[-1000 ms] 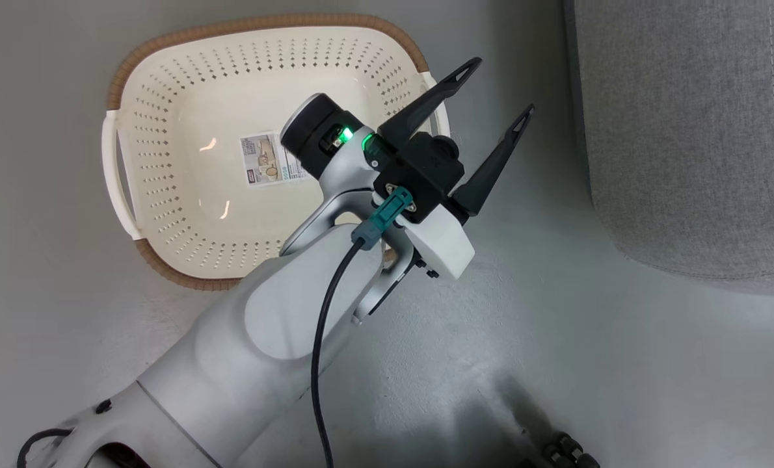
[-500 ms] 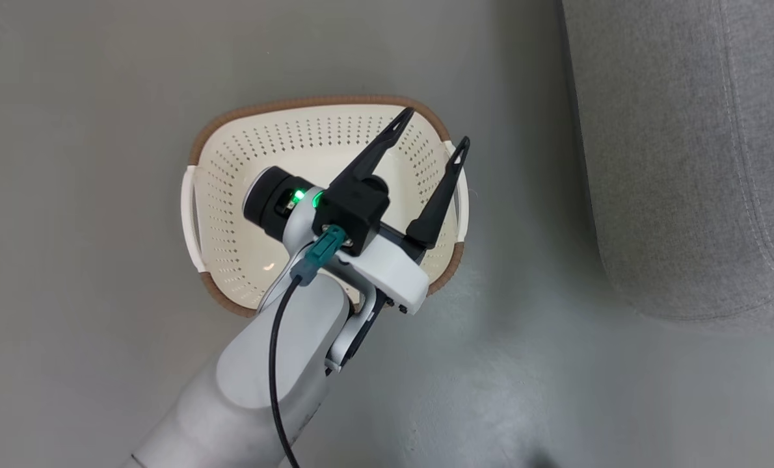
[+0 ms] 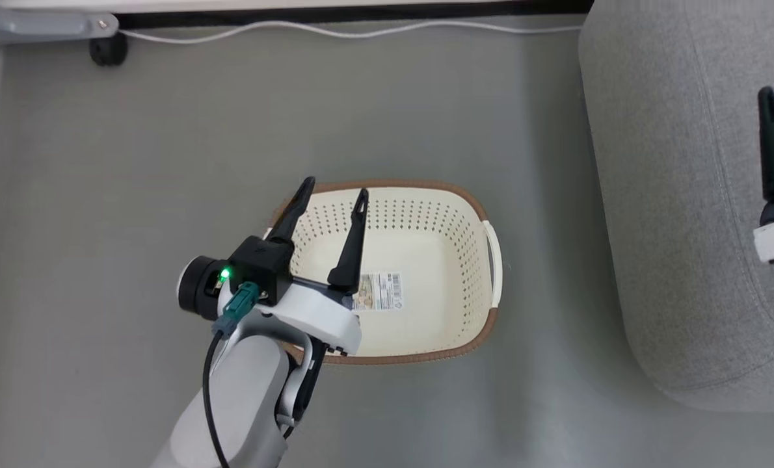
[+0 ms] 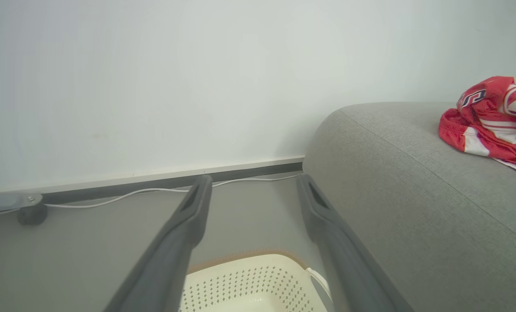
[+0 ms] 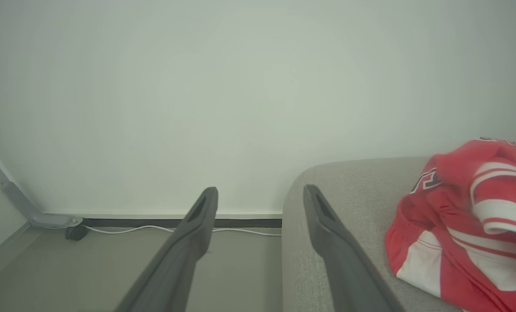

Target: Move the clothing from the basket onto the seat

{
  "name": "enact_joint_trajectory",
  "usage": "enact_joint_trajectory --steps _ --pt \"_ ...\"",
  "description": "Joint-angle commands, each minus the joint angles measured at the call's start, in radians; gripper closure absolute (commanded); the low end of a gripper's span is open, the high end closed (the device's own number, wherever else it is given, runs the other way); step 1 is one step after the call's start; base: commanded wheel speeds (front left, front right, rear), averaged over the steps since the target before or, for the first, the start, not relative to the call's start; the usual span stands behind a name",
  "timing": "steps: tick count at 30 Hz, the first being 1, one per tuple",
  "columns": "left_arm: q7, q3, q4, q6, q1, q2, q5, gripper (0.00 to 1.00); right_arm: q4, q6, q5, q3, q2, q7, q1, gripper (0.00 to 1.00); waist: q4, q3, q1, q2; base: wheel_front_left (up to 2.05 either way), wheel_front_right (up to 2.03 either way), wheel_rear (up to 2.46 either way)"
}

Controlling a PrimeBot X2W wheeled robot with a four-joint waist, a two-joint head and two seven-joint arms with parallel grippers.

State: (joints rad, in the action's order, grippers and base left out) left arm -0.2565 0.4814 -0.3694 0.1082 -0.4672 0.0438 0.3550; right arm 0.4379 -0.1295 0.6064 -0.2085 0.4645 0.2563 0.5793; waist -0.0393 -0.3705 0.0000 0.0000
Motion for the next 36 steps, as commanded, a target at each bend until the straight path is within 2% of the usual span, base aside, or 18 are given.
enact_joint_trajectory --steps 1,10,20,27,36 --pt "-0.005 -0.040 0.026 0.009 0.015 0.006 -0.010 0.00 -0.022 -0.001 -0.008 -0.012 0.014 0.006 -0.040 0.00 0.032 0.058 0.0000 0.0000 0.00 0.00 0.00" --pt "-0.005 -0.231 0.037 0.016 0.157 0.006 -0.084 0.00 -0.044 -0.001 -0.077 -0.033 -0.091 0.006 -0.161 0.00 0.055 0.198 0.0000 0.0000 0.00 0.00 0.00" --pt "-0.005 -0.427 0.070 -0.003 0.309 0.006 -0.127 0.00 -0.102 -0.001 -0.149 -0.025 -0.173 0.006 -0.284 0.00 0.062 0.295 0.0000 0.0000 0.00 0.00 0.00" --pt "-0.005 -0.483 0.091 -0.025 0.391 0.006 -0.136 0.00 -0.134 -0.001 -0.193 0.023 -0.213 0.006 -0.366 0.00 0.063 0.322 0.0000 0.0000 0.00 0.00 0.00" --pt "-0.005 -0.483 0.144 -0.003 0.453 0.006 -0.137 0.00 -0.149 -0.001 -0.230 0.041 -0.230 0.006 -0.420 0.00 0.059 0.326 0.0000 0.0000 0.00 0.00 0.00"
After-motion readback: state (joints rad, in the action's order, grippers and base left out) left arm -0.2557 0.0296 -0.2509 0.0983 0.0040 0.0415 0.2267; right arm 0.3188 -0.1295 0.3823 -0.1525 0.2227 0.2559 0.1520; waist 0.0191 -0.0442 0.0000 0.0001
